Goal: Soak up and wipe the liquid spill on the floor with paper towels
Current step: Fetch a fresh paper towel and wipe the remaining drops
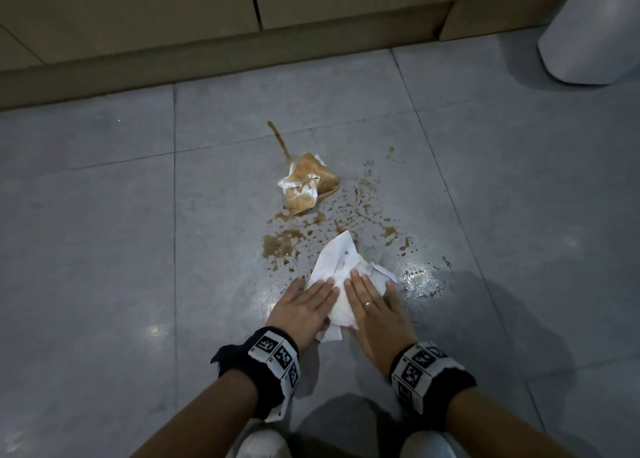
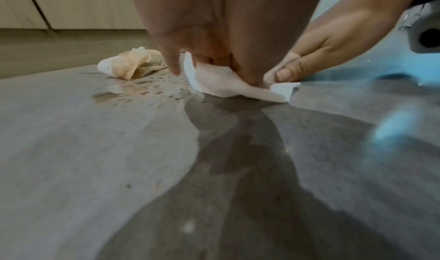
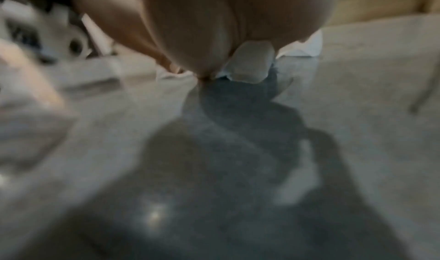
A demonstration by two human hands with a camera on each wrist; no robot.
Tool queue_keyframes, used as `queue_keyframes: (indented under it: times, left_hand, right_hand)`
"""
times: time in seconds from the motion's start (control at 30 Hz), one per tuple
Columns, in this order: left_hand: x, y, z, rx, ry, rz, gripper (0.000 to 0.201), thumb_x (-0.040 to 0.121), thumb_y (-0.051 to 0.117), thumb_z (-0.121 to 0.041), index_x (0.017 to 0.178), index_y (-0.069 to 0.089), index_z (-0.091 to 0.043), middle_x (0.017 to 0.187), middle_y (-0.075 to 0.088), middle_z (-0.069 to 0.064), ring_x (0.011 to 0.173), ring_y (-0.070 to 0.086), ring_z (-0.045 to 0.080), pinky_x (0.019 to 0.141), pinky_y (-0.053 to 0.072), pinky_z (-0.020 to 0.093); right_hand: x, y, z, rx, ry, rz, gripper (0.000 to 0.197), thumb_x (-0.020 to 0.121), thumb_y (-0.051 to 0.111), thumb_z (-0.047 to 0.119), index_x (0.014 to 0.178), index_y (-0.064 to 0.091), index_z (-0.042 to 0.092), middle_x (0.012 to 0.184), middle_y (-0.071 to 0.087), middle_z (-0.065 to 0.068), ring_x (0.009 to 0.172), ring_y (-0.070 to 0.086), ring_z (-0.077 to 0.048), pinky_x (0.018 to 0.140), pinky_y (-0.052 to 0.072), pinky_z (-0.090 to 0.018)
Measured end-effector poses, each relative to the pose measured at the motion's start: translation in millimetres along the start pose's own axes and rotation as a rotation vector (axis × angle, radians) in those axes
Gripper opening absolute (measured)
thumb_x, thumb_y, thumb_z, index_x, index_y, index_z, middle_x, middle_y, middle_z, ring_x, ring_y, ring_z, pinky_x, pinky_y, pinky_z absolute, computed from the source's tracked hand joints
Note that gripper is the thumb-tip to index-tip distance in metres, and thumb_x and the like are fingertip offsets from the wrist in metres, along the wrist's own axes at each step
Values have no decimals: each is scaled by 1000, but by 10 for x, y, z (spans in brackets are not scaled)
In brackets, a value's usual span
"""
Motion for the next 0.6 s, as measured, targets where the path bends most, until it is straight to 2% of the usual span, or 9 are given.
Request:
queue_keyframes:
  times: [0.13, 0.2, 0.23, 0.27, 0.33, 0.37, 0.43, 0.5, 0.6]
  left_hand:
    - [-2, 18, 80, -74, -13, 89, 58, 100, 12, -44, 150, 0, -16, 158, -4, 3, 146, -1, 16, 114, -14, 38]
    - [-84, -133, 215, -290, -15, -69, 91, 80, -13, -73, 149, 12, -19, 157, 4, 2, 146, 7, 18, 111, -16, 36]
    - [-183, -188, 395, -387, -107, -148, 101, 72, -19, -77, 149, 14, -22, 156, 3, -2, 146, 7, 16, 111, -15, 34]
    - [-293, -178, 619, -468, -231, -203, 95, 75, -13, -77, 149, 13, -24, 155, 0, -5, 146, 5, 14, 113, -12, 32]
    - [-550, -45, 1092, -584, -535, -254, 76, 90, 27, -64, 150, 7, -22, 157, -5, 0, 146, -1, 17, 119, 0, 38]
    - [-678, 29, 1274, -609, -659, -255, 84, 88, 44, -59, 150, 3, -19, 158, -7, 7, 146, -4, 21, 118, 4, 42]
    - [-813, 249, 1485, -583, -791, -144, 112, 74, 61, -63, 149, -7, -15, 155, -15, 17, 145, -10, 30, 118, 5, 45]
    - [-822, 449, 1510, -523, -800, 3, 130, 64, 65, -70, 146, -19, -14, 151, -24, 22, 142, -17, 34, 117, 2, 45]
    - [-779, 623, 1461, -534, -773, 94, 138, 62, 69, -67, 141, -31, -16, 146, -35, 22, 139, -27, 35, 116, -4, 45]
  right_hand:
    - [71, 47, -19, 58, -31, 120, 65, 81, 26, 49, 122, 55, 8, 121, 65, -10, 109, 63, -19, 95, 28, -47]
    - [132, -142, -21, 49, 8, 51, 77, 92, 11, 59, 110, 69, 11, 115, 68, -13, 101, 68, -21, 91, 38, -56]
    - [169, -307, -14, 40, 48, 10, 89, 91, -1, 64, 117, 66, 12, 123, 63, -17, 110, 64, -24, 92, 39, -61]
    - [210, -417, 32, 44, 63, 6, 96, 84, -9, 69, 134, 51, 13, 140, 46, -23, 128, 49, -29, 101, 33, -62]
    - [289, -399, 131, 96, 77, 128, 97, 73, -2, 77, 151, 0, 19, 155, -14, -18, 146, -4, -31, 114, 2, -56]
    - [340, -356, 183, 121, 86, 167, 95, 77, 9, 78, 148, -14, 20, 149, -33, -12, 143, -20, -32, 113, -7, -55]
    - [438, -181, 272, 126, 78, 177, 98, 81, 25, 76, 146, -21, 20, 136, -46, -8, 140, -27, -34, 110, -12, -58]
    - [507, -68, 306, 58, 91, 100, 96, 78, 22, 76, 149, -4, 17, 148, -27, -15, 143, -9, -40, 109, -6, -61]
    - [547, 18, 287, 70, 99, 80, 88, 73, 23, 72, 139, 31, 15, 147, 34, -22, 132, 27, -41, 102, 15, -61]
Point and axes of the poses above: each hand's wrist, its own x-axis towards the middle knuckle, its own y-axis out of the palm, z = x × y, the point moved 8 cm from there along x, towards the middle knuckle
